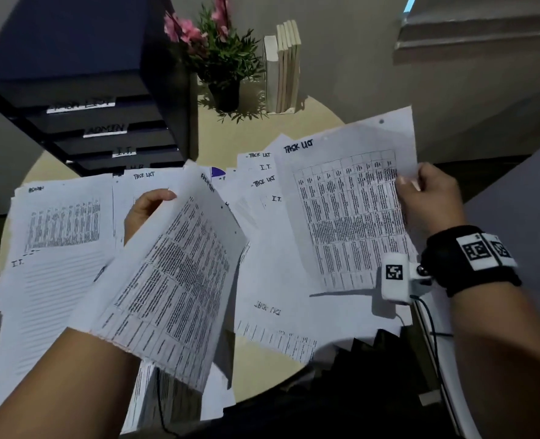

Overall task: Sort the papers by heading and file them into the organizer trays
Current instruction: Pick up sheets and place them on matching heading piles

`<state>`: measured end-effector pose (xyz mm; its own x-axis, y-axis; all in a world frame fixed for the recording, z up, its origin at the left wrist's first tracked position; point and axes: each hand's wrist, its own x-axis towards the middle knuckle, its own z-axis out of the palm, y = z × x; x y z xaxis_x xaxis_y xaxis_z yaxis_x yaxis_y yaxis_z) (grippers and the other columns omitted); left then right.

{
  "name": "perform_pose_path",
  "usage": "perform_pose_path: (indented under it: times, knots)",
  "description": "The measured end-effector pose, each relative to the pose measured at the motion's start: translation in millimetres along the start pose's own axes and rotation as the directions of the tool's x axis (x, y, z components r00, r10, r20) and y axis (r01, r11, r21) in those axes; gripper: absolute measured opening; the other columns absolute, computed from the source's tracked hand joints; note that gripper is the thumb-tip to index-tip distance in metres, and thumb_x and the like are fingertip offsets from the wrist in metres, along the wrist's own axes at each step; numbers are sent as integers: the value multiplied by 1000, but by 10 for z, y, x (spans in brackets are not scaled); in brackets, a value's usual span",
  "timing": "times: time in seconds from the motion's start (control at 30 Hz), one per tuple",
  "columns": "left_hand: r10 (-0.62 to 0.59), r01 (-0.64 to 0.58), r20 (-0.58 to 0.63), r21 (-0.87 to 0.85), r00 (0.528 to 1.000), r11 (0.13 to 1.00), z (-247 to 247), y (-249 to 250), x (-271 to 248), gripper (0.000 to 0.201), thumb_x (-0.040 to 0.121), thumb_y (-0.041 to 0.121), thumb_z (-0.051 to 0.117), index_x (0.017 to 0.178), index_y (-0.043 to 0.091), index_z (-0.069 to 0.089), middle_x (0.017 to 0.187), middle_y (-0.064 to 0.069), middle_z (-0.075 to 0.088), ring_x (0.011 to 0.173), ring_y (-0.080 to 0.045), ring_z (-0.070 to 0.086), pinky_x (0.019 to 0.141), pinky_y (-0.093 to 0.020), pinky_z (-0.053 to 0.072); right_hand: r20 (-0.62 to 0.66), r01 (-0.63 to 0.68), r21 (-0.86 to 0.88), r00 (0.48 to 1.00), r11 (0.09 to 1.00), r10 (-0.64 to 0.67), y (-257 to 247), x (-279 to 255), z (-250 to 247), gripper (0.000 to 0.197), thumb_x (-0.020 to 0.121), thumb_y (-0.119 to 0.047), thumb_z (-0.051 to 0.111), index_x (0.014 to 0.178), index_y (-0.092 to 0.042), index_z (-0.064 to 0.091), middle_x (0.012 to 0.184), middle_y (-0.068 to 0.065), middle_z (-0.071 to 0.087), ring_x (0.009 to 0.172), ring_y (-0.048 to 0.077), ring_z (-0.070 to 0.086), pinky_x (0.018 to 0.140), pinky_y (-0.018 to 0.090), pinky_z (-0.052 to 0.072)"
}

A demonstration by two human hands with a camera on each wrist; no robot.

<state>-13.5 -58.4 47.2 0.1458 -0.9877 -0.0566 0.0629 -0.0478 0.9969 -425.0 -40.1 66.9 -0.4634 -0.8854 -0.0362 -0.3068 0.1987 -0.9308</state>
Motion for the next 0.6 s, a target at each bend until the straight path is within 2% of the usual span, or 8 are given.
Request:
perform_pose_path:
  times: [0.07,0.13,0.2,0.3,0.37,0.43,0.53,0.6]
  knots:
    - [-110,105,-30,-135,993,985,61,143,-19,21,86,4,62,105,10,68,94,-3,73,79,-21,68,75,-34,59,19,-47,65,999,997,46,38,8,49,13,95,-12,60,93,-22,67,88,-4,71,77,3,68,70,21,55]
    - [-211,208,11,-227,977,951,139,301,-25,25,91,5,58,113,9,67,102,-7,74,80,-21,71,73,-32,59,62,-108,72,993,992,103,99,14,92,18,95,-8,59,89,-23,66,83,-9,70,73,1,68,63,18,54]
    - [-220,233,76,-360,973,904,221,415,-27,24,89,4,57,111,3,65,98,-3,76,84,-20,73,74,-30,59,84,-192,96,979,977,185,201,30,135,21,95,-6,60,88,-25,68,86,-6,73,83,14,71,75,30,58]
    - [-191,242,148,-606,970,758,185,427,64,46,69,23,74,110,3,67,107,-4,73,81,-24,71,72,-32,58,113,-311,183,949,933,294,314,35,175,19,95,-4,59,97,-20,69,99,6,74,93,24,71,87,41,56]
    - [-175,215,132,-423,976,880,139,298,127,47,73,10,75,119,12,66,109,5,65,75,-15,68,71,-28,58,130,-356,222,933,908,334,376,41,177,18,96,-5,58,97,-19,68,95,6,75,90,24,71,82,40,58]
    - [-234,241,85,-76,968,968,116,87,131,60,78,-12,67,130,17,58,121,8,60,86,-18,71,79,-29,58,148,-387,245,921,889,361,414,29,164,16,97,-6,57,95,-17,68,90,5,76,84,22,72,73,38,60]
    - [-315,306,-3,247,949,919,134,-192,31,50,81,-2,72,124,21,62,114,2,70,87,-11,73,82,-30,57,176,-434,238,899,869,400,528,31,125,14,97,-5,57,100,-13,68,96,10,75,90,28,72,81,46,58]
    - [-291,319,-139,258,946,912,178,-312,-24,31,86,6,71,115,15,65,102,0,72,70,6,69,65,-14,52,230,-437,179,890,881,395,605,11,109,14,97,-4,56,104,-7,67,102,15,73,96,34,69,91,54,53]
